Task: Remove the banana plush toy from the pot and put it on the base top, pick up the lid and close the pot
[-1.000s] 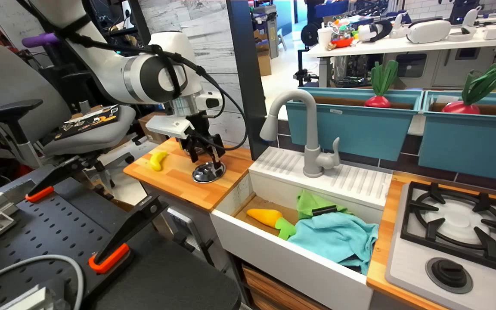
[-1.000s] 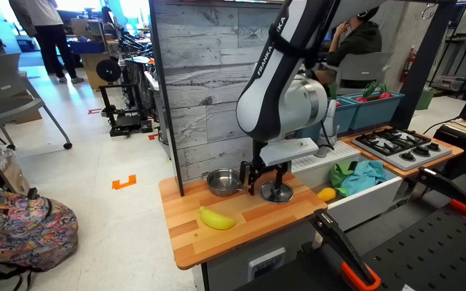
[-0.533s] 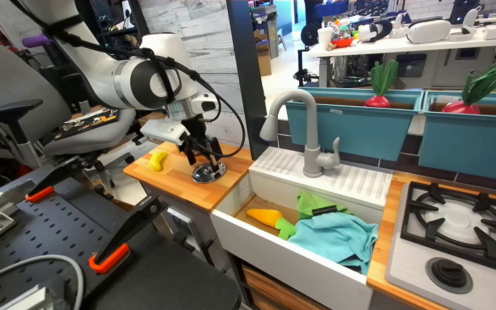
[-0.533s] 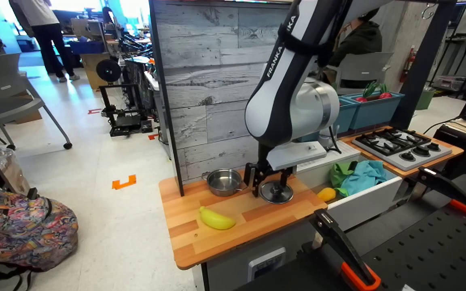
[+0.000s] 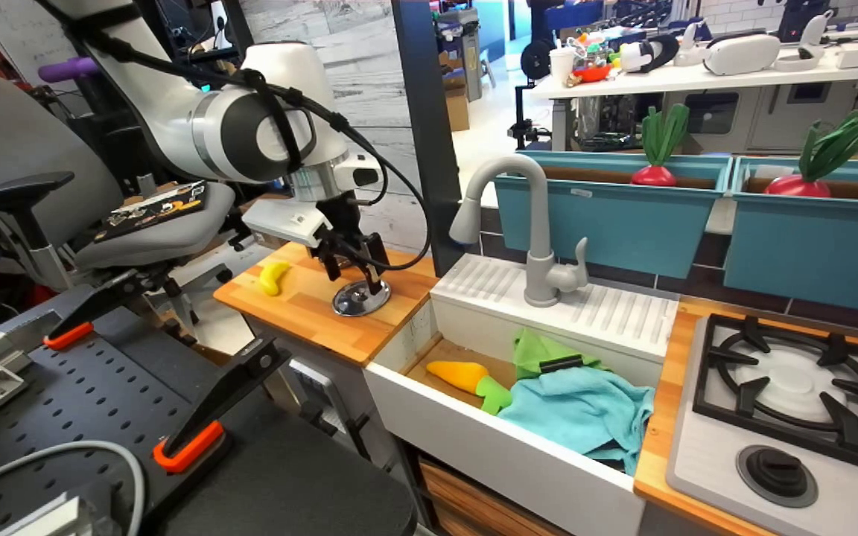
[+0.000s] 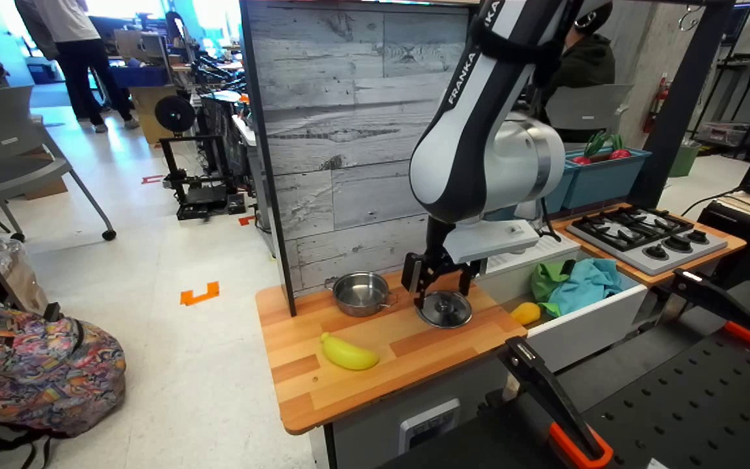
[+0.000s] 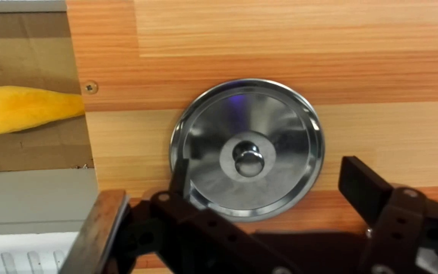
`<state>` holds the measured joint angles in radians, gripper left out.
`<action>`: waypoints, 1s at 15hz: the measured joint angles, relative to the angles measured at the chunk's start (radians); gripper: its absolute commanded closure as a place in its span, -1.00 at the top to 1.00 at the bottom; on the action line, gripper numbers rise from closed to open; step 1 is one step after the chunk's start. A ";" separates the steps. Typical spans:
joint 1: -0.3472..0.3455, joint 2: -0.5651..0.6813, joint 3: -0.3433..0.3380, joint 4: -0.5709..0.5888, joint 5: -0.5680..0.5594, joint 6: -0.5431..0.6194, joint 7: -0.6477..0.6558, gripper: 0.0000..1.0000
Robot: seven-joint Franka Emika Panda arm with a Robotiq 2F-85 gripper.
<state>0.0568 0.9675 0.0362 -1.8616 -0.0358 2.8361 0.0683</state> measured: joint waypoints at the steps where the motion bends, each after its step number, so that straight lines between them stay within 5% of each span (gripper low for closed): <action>1: -0.009 0.000 0.006 0.000 0.000 -0.002 -0.008 0.94; 3: -0.022 0.000 0.015 0.001 0.000 -0.011 -0.022 0.99; 4: -0.026 0.000 0.019 0.002 0.000 -0.017 -0.027 0.49; 6: -0.028 0.001 0.024 0.006 0.000 -0.031 -0.033 0.40; 15: -0.029 0.007 0.029 0.026 0.001 -0.062 -0.038 -0.97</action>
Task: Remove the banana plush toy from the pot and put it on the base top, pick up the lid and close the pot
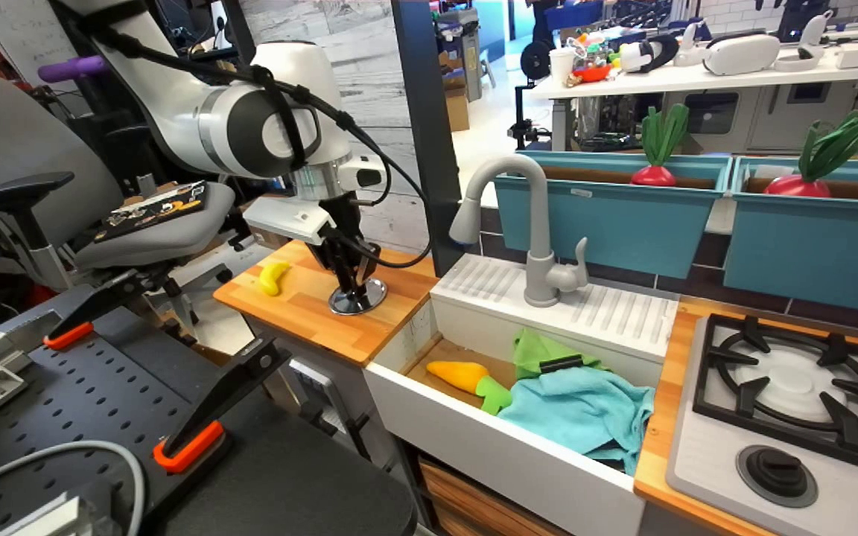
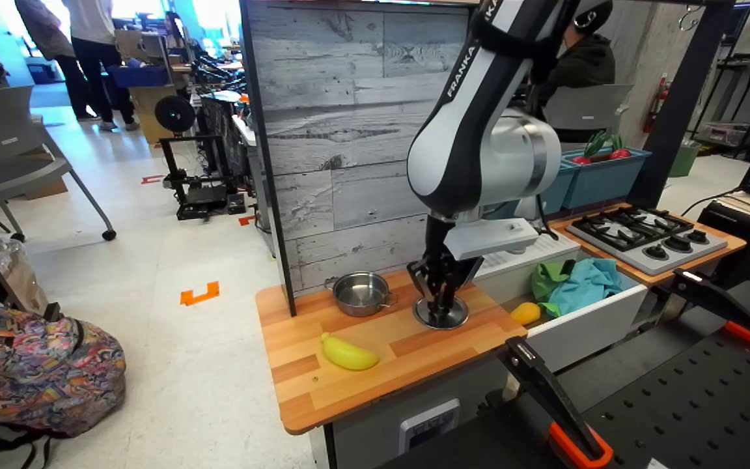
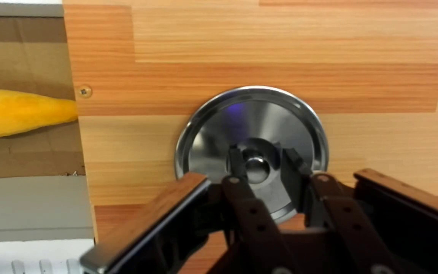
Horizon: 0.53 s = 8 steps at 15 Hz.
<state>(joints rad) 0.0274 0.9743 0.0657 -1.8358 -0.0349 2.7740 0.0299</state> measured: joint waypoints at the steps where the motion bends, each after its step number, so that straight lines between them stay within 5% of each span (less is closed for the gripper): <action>1: -0.001 0.005 0.000 0.010 0.000 -0.009 0.000 -0.96; 8: -0.005 0.021 0.000 0.054 0.002 -0.050 0.000 -0.90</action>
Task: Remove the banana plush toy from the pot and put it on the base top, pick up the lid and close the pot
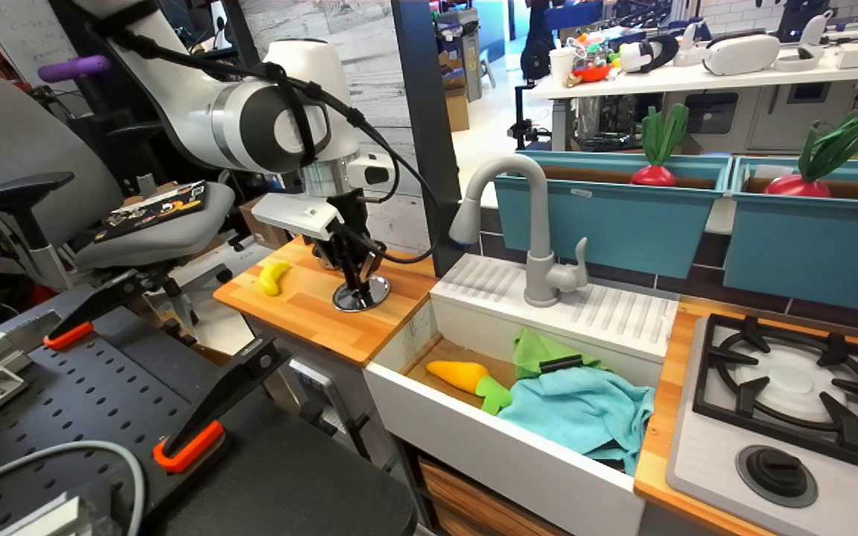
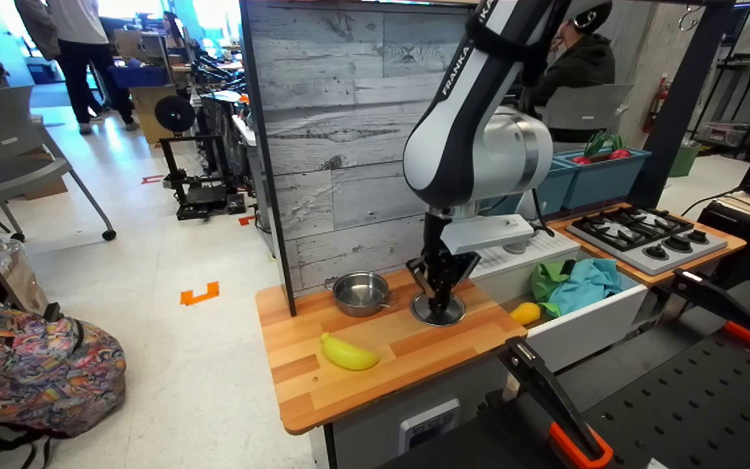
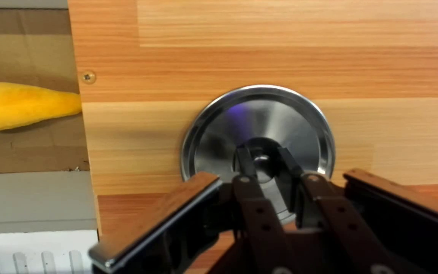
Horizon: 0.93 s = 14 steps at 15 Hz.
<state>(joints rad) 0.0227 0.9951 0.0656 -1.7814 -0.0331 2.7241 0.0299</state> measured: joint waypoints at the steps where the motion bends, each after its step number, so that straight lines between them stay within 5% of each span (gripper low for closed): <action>1: 0.001 -0.001 0.000 -0.001 0.000 0.000 0.000 -0.90; 14: 0.021 -0.151 0.005 -0.158 0.000 0.015 0.003 -0.90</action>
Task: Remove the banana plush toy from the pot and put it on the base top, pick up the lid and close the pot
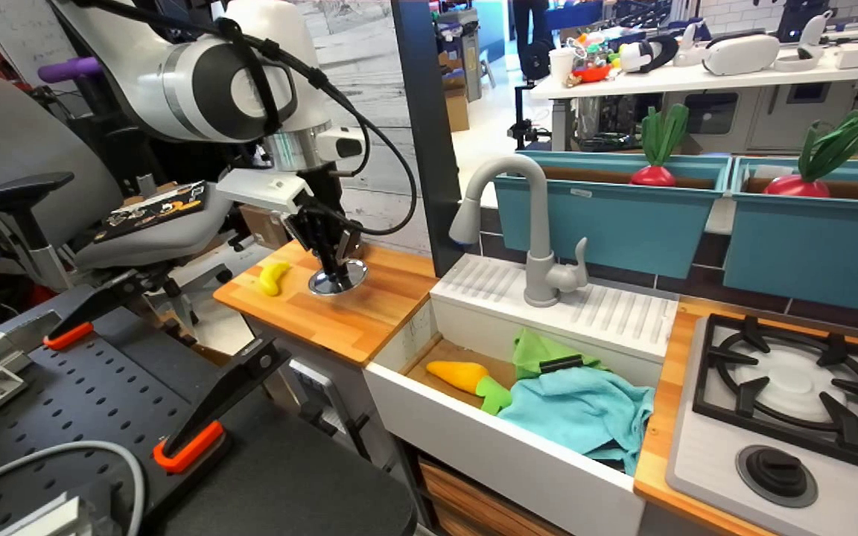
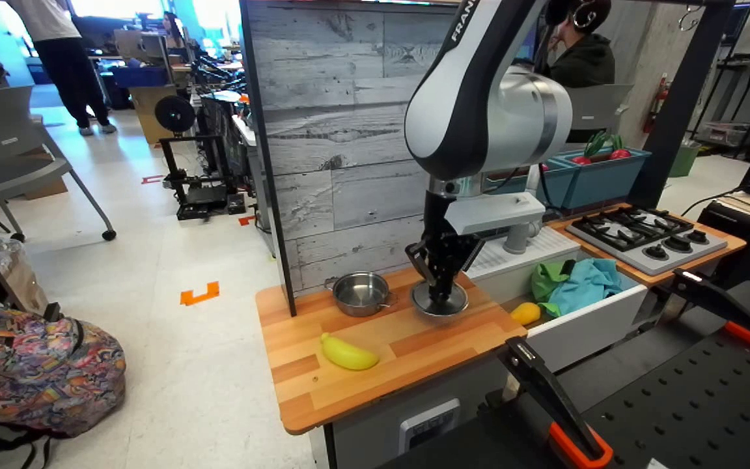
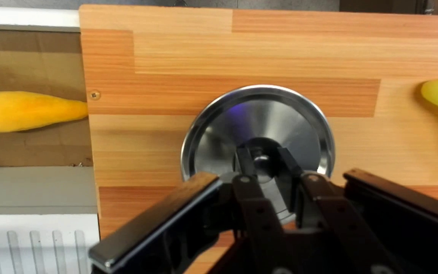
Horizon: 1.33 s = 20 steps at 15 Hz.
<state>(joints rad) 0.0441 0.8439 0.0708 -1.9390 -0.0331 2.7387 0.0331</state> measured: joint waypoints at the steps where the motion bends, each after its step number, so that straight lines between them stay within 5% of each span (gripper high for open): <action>1: 0.004 -0.008 0.003 -0.001 0.000 0.000 0.000 -0.90; 20: 0.109 0.015 0.016 0.166 0.000 -0.079 0.055 -0.90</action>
<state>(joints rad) 0.1530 0.8590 0.0873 -1.7734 -0.0331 2.6602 0.0883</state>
